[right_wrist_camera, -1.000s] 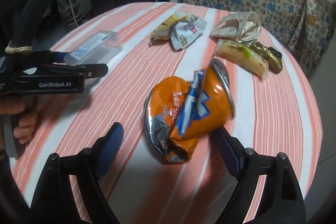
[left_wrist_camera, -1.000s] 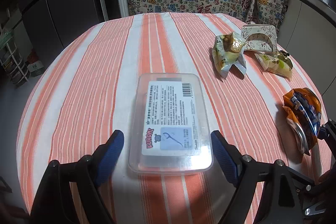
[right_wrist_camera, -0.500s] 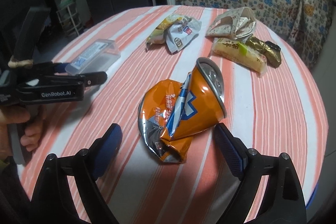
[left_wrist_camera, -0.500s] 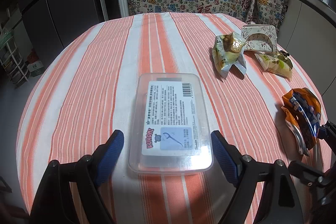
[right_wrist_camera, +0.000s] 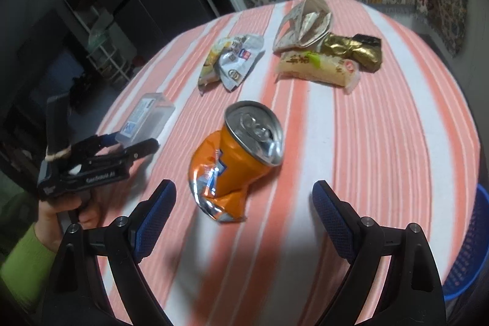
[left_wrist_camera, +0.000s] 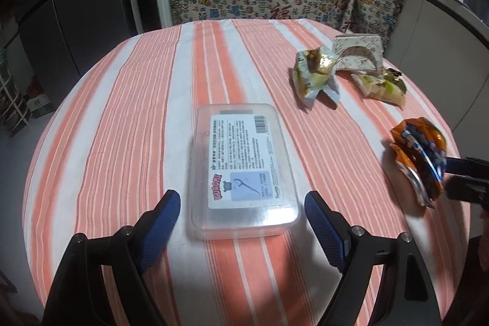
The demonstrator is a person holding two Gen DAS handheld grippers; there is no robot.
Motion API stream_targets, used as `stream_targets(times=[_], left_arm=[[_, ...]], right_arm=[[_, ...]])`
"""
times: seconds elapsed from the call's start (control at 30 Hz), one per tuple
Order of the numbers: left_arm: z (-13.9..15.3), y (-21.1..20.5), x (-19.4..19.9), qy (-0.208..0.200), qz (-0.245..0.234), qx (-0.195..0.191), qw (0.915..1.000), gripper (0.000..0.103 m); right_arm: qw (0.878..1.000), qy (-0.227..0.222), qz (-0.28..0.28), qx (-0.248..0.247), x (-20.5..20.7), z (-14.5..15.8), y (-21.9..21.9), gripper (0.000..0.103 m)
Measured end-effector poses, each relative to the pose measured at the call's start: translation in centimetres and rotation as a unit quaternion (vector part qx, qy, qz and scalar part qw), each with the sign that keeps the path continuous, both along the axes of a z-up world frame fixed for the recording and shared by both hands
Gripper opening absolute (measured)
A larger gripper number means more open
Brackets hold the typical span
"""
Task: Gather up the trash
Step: 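Grasp the crushed orange can with the right tool and lift it, then carry the box and can over the blue wastebasket and open both tools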
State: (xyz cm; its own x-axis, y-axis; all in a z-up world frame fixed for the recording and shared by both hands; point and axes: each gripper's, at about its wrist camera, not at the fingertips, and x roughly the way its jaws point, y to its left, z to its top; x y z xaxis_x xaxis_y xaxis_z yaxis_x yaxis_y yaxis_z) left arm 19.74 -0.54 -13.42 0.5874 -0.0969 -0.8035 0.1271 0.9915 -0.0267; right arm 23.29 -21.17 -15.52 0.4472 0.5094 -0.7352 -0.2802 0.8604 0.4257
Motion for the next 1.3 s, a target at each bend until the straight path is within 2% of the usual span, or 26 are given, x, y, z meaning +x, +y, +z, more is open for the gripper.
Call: stream_targets(times=[0.17, 0.2, 0.23, 0.27, 0.4, 0.5, 0.6, 0.8, 0.9, 1.07, 1.3], left_arm=[[1.2, 0.3, 1.0, 0.005, -0.013, -0.029, 0.9995, 0.083], [1.3, 0.1, 1.2, 0.006, -0.016, -0.026, 0.9995, 0.080], [1.4, -0.1, 1.4, 0.008, -0.018, -0.017, 0.9997, 0.065], [1.4, -0.4, 1.7, 0.013, -0.021, -0.005, 0.9997, 0.063], [1.5, -1.0, 1.5, 0.009, -0.030, 0.007, 0.9995, 0.062], [1.7, -1.5, 0.3, 0.005, -0.032, -0.010, 0.9994, 0.062], [2.0, -2.8, -0.8, 0.003, -0.040, -0.024, 0.9989, 0.062], [3.4, -7.5, -2.0, -0.009, -0.078, -0.050, 0.9957, 0.062], [4.3, -10.8, -2.3, -0.014, -0.101, -0.065, 0.9927, 0.062], [5.6, -17.4, -2.3, -0.015, -0.148, -0.099, 0.9839, 0.062], [5.7, -28.2, -1.9, -0.001, -0.215, -0.124, 0.9687, 0.062]], right_arm=[[0.997, 0.055, -0.030, 0.040, 3.1, -0.7, 0.3, 0.087], [0.996, 0.064, -0.036, 0.048, 3.5, -0.8, 0.3, 0.081], [0.995, 0.070, -0.047, 0.050, 3.8, -0.8, 0.1, 0.073], [0.995, 0.072, -0.056, 0.044, 3.9, -0.7, -0.1, 0.051], [0.998, 0.049, -0.046, 0.010, 3.0, 0.2, 0.2, 0.050], [0.999, 0.030, -0.042, 0.006, 1.8, 1.2, 0.0, 0.050], [0.999, -0.001, -0.034, -0.020, 0.7, 2.5, -0.3, 0.050], [0.998, -0.029, -0.040, -0.045, -0.2, 4.1, -2.6, 0.050], [0.996, -0.037, -0.061, -0.046, -0.9, 4.9, -5.7, 0.050], [0.991, -0.047, -0.116, -0.057, -2.5, 6.2, -13.2, 0.050], [0.976, -0.032, -0.198, -0.086, -5.1, 5.7, -23.6, 0.050]])
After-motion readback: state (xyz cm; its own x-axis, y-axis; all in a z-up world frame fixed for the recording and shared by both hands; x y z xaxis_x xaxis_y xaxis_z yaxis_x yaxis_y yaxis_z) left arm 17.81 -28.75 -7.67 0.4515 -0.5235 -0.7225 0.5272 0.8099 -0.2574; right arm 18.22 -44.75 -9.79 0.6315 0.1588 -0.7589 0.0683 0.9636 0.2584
